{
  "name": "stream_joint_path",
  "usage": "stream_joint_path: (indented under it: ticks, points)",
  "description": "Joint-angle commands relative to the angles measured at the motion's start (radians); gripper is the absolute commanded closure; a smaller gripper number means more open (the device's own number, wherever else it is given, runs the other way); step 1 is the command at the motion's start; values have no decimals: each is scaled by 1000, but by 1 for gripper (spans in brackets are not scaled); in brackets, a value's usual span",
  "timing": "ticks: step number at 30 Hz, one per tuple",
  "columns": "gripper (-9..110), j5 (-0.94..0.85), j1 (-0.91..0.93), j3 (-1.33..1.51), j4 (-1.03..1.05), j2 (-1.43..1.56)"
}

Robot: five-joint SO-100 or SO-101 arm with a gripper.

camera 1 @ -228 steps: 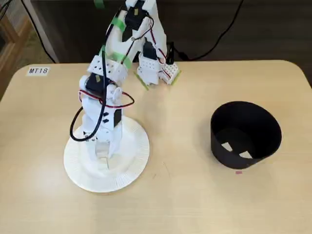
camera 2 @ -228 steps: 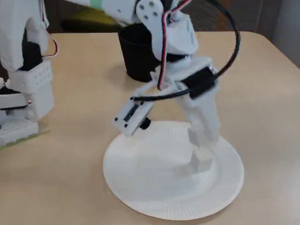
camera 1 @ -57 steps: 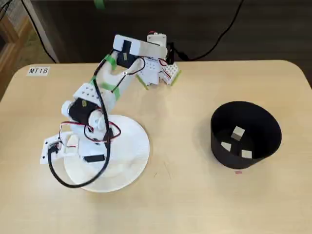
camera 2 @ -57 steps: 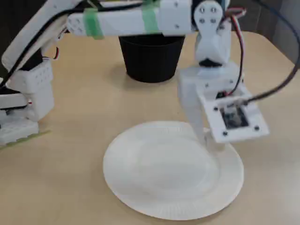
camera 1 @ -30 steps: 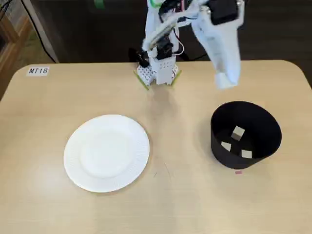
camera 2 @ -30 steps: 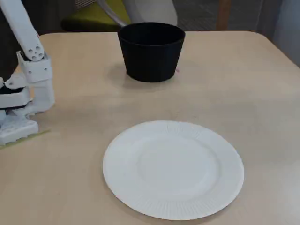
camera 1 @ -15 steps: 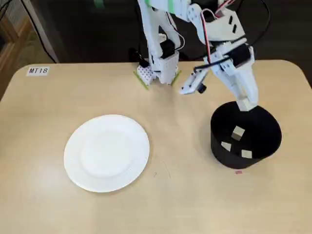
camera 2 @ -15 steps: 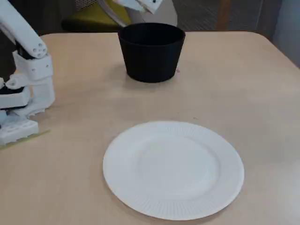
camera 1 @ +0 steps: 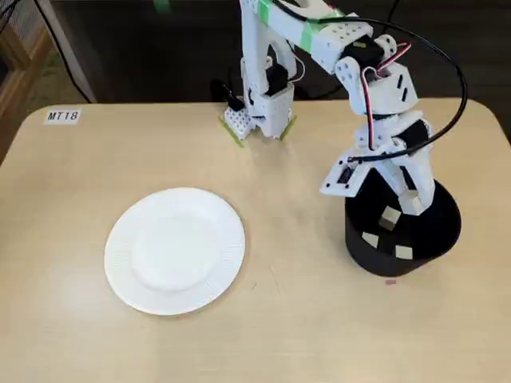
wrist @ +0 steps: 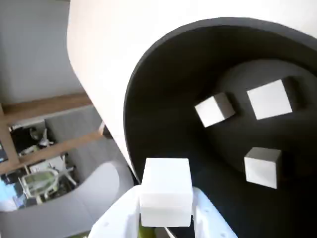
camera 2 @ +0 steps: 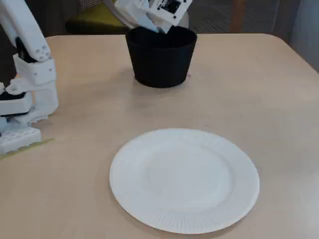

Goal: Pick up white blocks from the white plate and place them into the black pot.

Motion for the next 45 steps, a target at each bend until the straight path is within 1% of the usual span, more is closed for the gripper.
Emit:
stream_joint_path:
  ticks: [1,2,5,6,7,8,9,10,14,18,21,23,26,31,40,45]
  points:
    - [63,-23,8,-3,11,20]
    - [61,-26,11,-3,18,28]
    - [62,-28,28,-3,32,60]
    - [65,-28,37,-3,35,72]
    - [73,-29,44,-3,37,89]
    - [85,-31,57,-9,49,107]
    - [101,-32,72,-15,64,133]
    - [104,-37,91,-21,84,169]
    - [104,-58,216,-106,207,351]
    - [104,-66,413,-250,351,500]
    - [104,-40,591,-227,426,641]
    - [104,-40,653,-169,451,727]
    - [104,-29,655,-34,477,821]
    - [104,31,644,327,402,1100]
    - [104,38,614,752,354,1397]
    - [104,23,598,867,345,1413]
